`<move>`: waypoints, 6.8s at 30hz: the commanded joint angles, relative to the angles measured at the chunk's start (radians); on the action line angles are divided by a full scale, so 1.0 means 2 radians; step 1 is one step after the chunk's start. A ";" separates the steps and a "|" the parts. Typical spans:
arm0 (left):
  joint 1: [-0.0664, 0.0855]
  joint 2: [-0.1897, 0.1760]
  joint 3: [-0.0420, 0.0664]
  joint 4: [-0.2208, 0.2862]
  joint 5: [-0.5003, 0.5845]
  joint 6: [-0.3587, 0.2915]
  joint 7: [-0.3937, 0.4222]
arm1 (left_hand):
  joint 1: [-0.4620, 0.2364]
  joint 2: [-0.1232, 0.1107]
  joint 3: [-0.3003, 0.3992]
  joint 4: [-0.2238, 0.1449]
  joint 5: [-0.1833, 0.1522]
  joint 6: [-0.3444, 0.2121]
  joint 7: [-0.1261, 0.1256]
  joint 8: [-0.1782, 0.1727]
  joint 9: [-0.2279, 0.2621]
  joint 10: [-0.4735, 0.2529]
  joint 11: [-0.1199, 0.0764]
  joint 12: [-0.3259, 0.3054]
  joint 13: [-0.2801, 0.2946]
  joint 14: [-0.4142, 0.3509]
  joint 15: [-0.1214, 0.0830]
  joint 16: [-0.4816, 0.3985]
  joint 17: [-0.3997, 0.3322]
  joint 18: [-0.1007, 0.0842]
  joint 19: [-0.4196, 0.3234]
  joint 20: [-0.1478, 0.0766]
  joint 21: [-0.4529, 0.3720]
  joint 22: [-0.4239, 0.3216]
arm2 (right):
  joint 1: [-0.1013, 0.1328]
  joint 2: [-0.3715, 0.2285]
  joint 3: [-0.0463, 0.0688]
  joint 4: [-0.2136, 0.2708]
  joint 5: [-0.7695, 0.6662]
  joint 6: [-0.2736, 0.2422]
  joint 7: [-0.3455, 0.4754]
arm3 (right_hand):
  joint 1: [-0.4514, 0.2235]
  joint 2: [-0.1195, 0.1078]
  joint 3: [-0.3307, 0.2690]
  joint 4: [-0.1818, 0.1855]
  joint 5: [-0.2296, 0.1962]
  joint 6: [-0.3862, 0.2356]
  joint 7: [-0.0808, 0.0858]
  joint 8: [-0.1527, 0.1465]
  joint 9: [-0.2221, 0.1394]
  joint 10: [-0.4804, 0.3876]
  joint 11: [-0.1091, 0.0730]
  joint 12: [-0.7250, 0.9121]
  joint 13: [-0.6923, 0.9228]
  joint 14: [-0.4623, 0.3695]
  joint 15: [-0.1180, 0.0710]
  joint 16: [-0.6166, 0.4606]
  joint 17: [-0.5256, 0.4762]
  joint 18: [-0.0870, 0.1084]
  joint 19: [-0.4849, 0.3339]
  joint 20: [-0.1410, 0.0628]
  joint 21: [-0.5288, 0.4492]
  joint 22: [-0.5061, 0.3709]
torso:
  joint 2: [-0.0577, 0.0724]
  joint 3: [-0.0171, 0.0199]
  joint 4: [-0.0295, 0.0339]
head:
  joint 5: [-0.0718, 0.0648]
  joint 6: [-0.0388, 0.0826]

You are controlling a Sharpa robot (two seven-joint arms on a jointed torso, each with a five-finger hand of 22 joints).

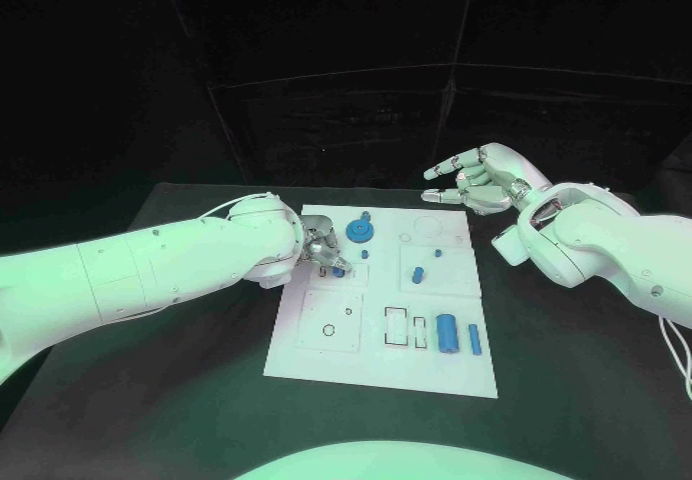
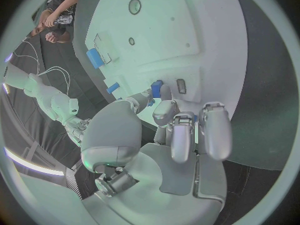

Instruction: Assemble the parts on the task board

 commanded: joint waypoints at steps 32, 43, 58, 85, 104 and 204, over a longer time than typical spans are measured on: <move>0.000 0.009 0.000 -0.018 0.008 0.009 -0.002 | -0.076 0.003 -0.122 0.070 0.001 0.017 -0.004 0.003 0.007 0.014 -0.002 0.012 0.010 0.052 -0.005 0.002 0.132 -0.012 0.011 -0.004 0.011 0.019 | 0.001 0.001 0.000 -0.001 0.001 0.006 0.004 | -0.008 0.005 -0.006 0.004 -0.001 -0.001 0.001 0.003 -0.001 -0.001 -0.002 -0.004 -0.003 0.030 -0.004 -0.005 0.035 0.007 -0.003 -0.004 -0.004 -0.005 | 0.000 -0.0004 0.0005 | -0.002 -0.001; 0.000 0.003 0.001 -0.011 0.018 -0.011 0.000 | -0.065 0.010 -0.185 0.093 -0.003 0.017 -0.004 0.002 0.009 0.013 -0.003 0.011 0.009 0.052 -0.006 0.002 0.132 -0.012 0.010 -0.005 0.010 0.019 | 0.001 0.001 0.000 -0.002 0.001 0.006 0.004 | -0.010 0.006 -0.007 0.005 -0.001 -0.001 0.001 0.003 -0.001 -0.001 -0.002 -0.004 -0.004 0.030 -0.004 -0.006 0.034 0.007 -0.003 -0.004 -0.005 -0.006 | 0.000 -0.0003 0.0006 | -0.004 0.000; 0.029 -0.018 0.040 -0.014 0.036 0.059 0.001 | -0.008 0.027 -0.237 0.093 -0.002 -0.026 0.015 -0.034 -0.010 -0.018 0.013 -0.020 -0.033 0.052 0.006 0.002 0.132 -0.002 -0.009 0.005 -0.027 -0.028 | 0.001 0.000 0.000 -0.004 0.001 0.007 0.003 | -0.010 0.006 -0.007 0.005 -0.001 -0.001 0.001 0.003 -0.001 -0.001 -0.002 -0.004 -0.004 0.030 -0.004 -0.006 0.034 0.007 -0.003 -0.004 -0.005 -0.006 | 0.000 0.0005 0.0004 | -0.004 0.004; 0.053 0.080 0.015 -0.201 0.029 0.142 0.000 | 0.013 0.043 -0.278 0.103 -0.003 -0.021 0.023 -0.065 -0.044 -0.025 0.021 -0.020 -0.037 0.052 0.014 0.002 0.132 -0.001 -0.009 0.013 -0.031 -0.029 | 0.001 0.009 0.000 -0.011 0.001 0.008 0.003 | -0.011 0.007 -0.007 0.006 0.000 -0.001 0.001 0.003 -0.001 -0.001 -0.002 -0.005 -0.004 0.030 -0.004 -0.006 0.034 0.008 -0.003 -0.004 -0.005 -0.006 | 0.000 -0.0006 0.0001 | 0.000 -0.001; 0.050 0.099 0.013 -0.239 0.021 0.158 0.000 | 0.016 0.044 -0.287 0.105 -0.003 -0.015 0.023 -0.066 -0.047 -0.025 0.021 -0.019 -0.037 0.052 0.014 0.002 0.132 -0.002 -0.009 0.013 -0.030 -0.027 | 0.001 0.013 0.000 -0.014 0.001 0.010 0.004 | -0.010 0.008 -0.007 0.005 0.001 -0.001 0.001 0.003 -0.001 -0.001 -0.002 -0.004 -0.004 0.030 -0.004 -0.006 0.034 0.008 -0.003 -0.004 -0.005 -0.006 | 0.000 -0.0001 0.0003 | 0.002 -0.005; 0.002 -0.037 -0.006 0.001 0.047 -0.018 0.010 | 0.076 0.056 -0.044 -0.020 -0.003 -0.011 0.008 -0.017 -0.042 -0.017 0.007 -0.022 -0.045 0.052 0.004 0.002 0.132 -0.003 -0.004 0.005 -0.030 -0.015 | 0.001 0.014 0.000 -0.021 0.001 0.023 -0.002 | -0.007 0.011 -0.006 0.005 0.002 -0.002 0.000 0.003 -0.001 -0.001 -0.002 -0.004 -0.004 0.030 -0.005 -0.007 0.034 0.008 -0.003 -0.004 -0.005 -0.006 | 0.000 0.0002 0.0015 | 0.008 -0.009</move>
